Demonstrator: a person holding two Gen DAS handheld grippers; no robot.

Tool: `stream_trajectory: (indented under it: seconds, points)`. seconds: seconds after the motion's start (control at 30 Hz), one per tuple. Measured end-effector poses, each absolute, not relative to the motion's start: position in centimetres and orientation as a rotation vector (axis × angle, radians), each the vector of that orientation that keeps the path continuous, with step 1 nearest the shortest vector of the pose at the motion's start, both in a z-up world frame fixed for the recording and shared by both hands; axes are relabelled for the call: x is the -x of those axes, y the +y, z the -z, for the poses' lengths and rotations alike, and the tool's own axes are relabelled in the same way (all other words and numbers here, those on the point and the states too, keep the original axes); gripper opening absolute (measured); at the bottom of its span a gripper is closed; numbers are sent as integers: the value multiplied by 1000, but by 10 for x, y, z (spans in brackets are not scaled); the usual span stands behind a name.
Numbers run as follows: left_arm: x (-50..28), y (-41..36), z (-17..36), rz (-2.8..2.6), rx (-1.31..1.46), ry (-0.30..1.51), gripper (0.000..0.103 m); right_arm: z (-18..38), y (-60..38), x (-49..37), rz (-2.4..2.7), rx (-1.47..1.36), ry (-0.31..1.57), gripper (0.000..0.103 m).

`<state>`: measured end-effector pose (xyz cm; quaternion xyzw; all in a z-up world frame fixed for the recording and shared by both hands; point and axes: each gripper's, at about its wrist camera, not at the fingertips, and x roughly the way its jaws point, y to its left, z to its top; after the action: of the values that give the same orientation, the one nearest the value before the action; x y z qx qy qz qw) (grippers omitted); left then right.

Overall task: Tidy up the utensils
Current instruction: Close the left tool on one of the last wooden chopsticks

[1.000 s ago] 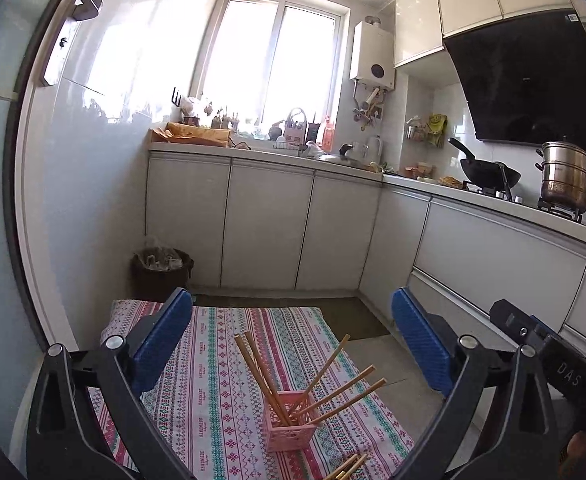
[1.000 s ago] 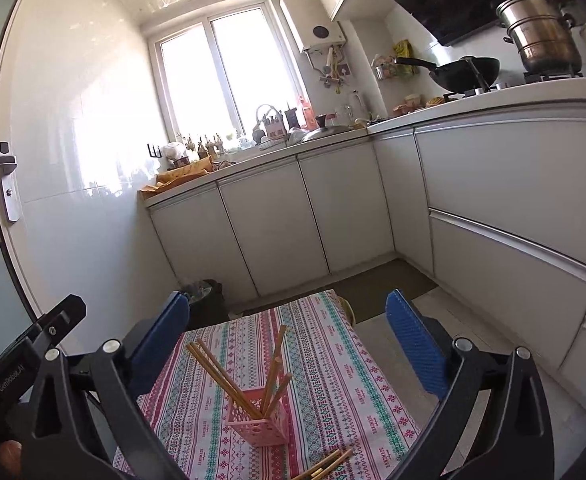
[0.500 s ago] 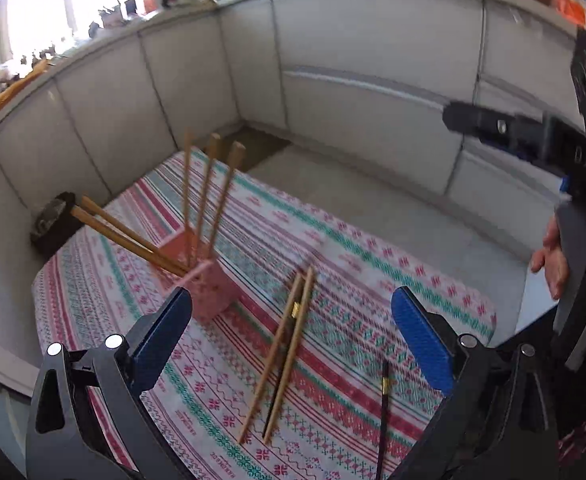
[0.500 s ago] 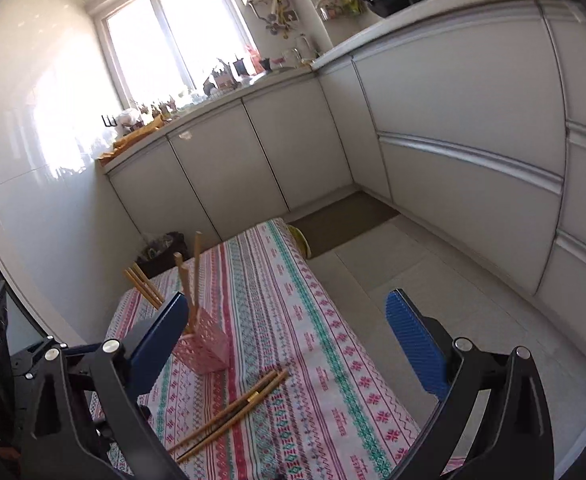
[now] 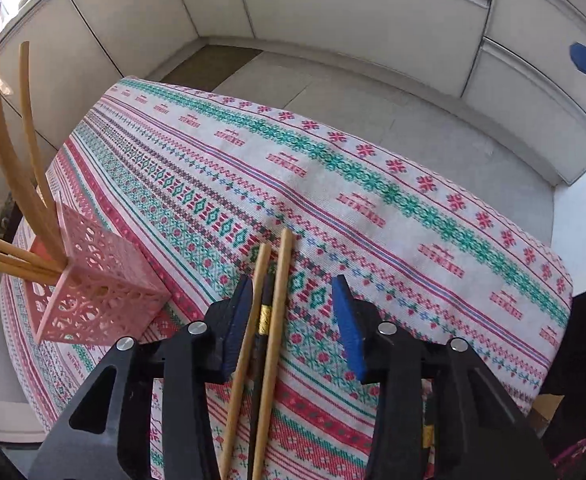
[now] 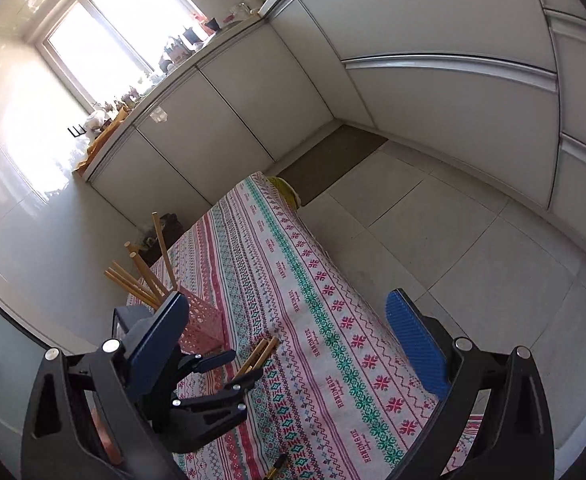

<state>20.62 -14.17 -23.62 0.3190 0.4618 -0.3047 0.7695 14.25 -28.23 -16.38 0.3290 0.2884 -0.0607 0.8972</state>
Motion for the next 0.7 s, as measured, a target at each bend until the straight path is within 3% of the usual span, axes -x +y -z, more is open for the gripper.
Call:
stream_trajectory:
  seconds: [0.07,0.23,0.43,0.47,0.7]
  points:
    - [-217,-147,238,617,-696,1004,20,167,-283,-144,120,-683,607,96]
    - [-227,-158,251,577,-769,1034,8,172,-289,-147,109,-705,629,96]
    - [-242,-161,262,567,-770,1112,5,175,-294,-147,114,-714,641,96]
    - [-248,-159,265,565,-748,1159,9,175,-294,-147,115,-713,642,96]
    - [-251,-136,265,632,-590,1275,9,187,-294,-158,100,-725,731,96]
